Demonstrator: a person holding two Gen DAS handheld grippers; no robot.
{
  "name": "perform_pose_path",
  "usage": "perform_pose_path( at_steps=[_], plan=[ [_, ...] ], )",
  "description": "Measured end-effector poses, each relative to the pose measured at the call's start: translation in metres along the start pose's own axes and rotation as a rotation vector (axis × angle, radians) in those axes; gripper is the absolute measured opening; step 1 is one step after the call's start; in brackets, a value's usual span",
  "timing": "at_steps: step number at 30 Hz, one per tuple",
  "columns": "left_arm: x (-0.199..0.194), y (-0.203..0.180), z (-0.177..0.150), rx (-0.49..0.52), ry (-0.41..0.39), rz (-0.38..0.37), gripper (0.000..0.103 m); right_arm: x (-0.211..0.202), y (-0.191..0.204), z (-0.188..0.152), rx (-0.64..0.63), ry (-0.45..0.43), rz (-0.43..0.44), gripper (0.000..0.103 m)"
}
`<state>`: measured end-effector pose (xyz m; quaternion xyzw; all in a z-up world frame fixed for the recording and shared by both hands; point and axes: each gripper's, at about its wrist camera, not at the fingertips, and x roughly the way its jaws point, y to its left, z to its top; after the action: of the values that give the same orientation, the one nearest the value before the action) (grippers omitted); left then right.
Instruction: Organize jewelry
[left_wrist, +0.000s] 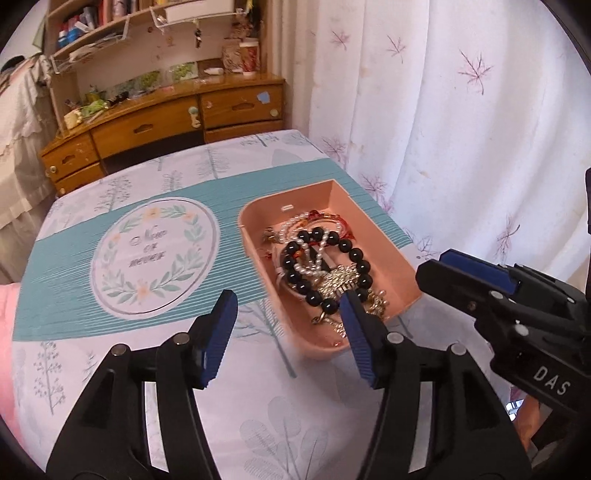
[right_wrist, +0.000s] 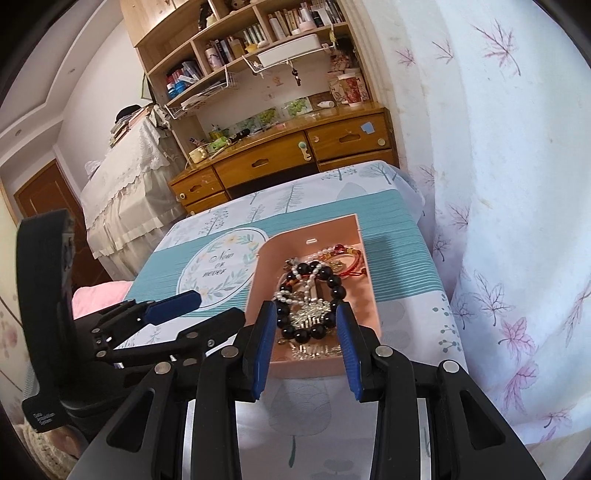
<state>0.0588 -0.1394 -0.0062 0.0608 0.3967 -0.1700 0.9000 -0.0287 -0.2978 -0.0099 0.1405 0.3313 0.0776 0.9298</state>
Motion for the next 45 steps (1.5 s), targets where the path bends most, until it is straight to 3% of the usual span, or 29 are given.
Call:
perform_pose_path(
  at_steps=[13, 16, 20, 23, 33, 45],
  plan=[
    [-0.068, 0.03, -0.027, -0.156, -0.038, 0.123, 0.056, -0.017, 0.045, -0.01, -0.051, 0.023, 0.027, 0.037],
    [-0.084, 0.035, -0.04, -0.191, -0.046, 0.18, 0.059, -0.018, 0.059, -0.013, -0.066, 0.038, 0.043, 0.038],
    [-0.1, 0.043, -0.06, -0.234, -0.064, 0.241, 0.062, -0.026, 0.08, -0.023, -0.092, 0.033, 0.048, 0.06],
    [-0.107, 0.051, -0.072, -0.276, -0.078, 0.269, 0.064, -0.031, 0.096, -0.033, -0.115, 0.019, 0.039, 0.064],
    [-0.116, 0.065, -0.096, -0.339, -0.072, 0.296, 0.065, -0.033, 0.121, -0.056, -0.148, 0.032, 0.024, 0.064],
    [-0.098, 0.068, -0.092, -0.336, -0.032, 0.294, 0.065, -0.02, 0.116, -0.059, -0.138, 0.068, 0.0, 0.064]
  ],
)
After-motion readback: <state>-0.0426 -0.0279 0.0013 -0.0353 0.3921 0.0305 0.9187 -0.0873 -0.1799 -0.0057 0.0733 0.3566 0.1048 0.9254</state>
